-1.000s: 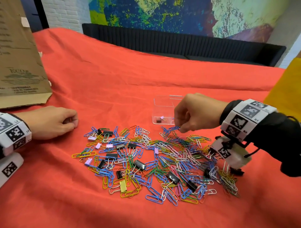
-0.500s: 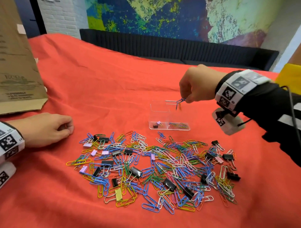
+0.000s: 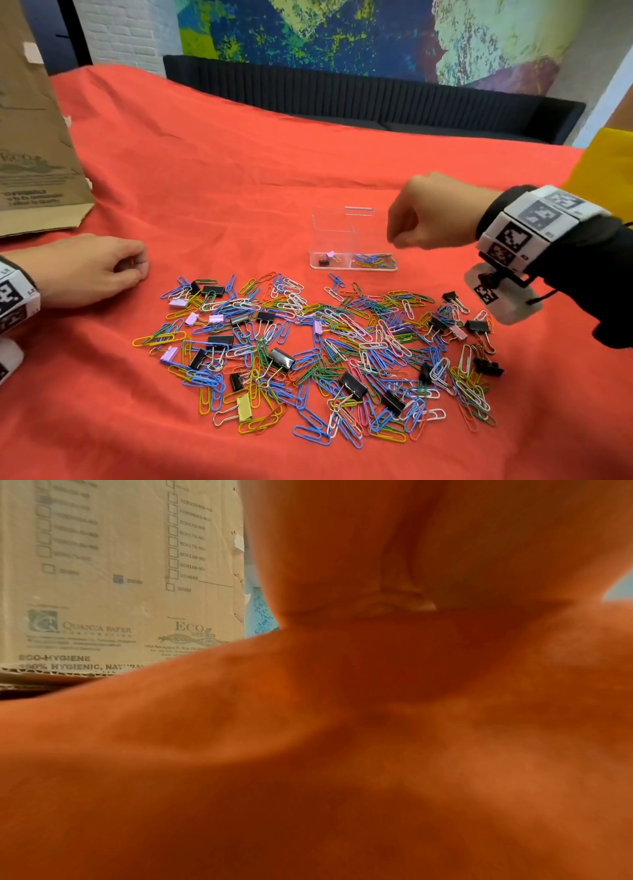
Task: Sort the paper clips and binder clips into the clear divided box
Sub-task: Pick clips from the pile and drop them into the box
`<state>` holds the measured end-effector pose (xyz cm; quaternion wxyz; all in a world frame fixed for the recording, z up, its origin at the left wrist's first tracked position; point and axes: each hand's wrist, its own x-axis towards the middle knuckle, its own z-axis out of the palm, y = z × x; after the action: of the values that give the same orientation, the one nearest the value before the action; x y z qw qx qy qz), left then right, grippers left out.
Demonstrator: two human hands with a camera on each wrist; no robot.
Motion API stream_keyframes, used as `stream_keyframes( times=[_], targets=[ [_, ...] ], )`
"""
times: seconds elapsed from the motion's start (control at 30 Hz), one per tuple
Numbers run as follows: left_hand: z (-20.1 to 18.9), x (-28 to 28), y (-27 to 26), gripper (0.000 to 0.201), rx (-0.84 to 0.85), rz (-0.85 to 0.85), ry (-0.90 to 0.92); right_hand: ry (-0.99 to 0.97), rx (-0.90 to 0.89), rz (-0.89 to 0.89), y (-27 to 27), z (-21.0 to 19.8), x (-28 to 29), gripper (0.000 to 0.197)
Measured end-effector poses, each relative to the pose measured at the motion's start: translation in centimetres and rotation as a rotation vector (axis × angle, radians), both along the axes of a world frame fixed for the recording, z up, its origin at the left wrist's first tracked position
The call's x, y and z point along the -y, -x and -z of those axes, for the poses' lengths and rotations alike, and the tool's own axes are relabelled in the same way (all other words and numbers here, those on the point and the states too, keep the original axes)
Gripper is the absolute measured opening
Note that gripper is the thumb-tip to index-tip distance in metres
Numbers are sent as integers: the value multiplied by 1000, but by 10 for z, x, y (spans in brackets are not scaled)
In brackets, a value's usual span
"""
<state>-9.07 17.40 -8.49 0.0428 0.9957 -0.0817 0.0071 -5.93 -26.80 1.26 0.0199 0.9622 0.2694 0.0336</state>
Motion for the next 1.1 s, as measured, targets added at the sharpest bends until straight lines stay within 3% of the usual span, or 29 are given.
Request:
stream_keyframes(
  times=[0.1,0.23,0.4,0.67,1.0,1.1],
  targets=[
    [1,1,1,18,7,2,7,100,-193,3,11,19,5,27],
    [1,1,1,18,13,16,27,143,-311,10,20,39,8,44],
    [2,1,2,19,18,19,26,106,-252,20,22,51,7,26],
    [2,-1,3,26,39,21,60,75,-217,24,19,47,9,19],
    [3,1,5,36,81,18,71,-254,-248,56,12,13,21,26],
    [2,1,5,35,66,19,64,-407,-113,43,3,-1,20,26]
  ],
)
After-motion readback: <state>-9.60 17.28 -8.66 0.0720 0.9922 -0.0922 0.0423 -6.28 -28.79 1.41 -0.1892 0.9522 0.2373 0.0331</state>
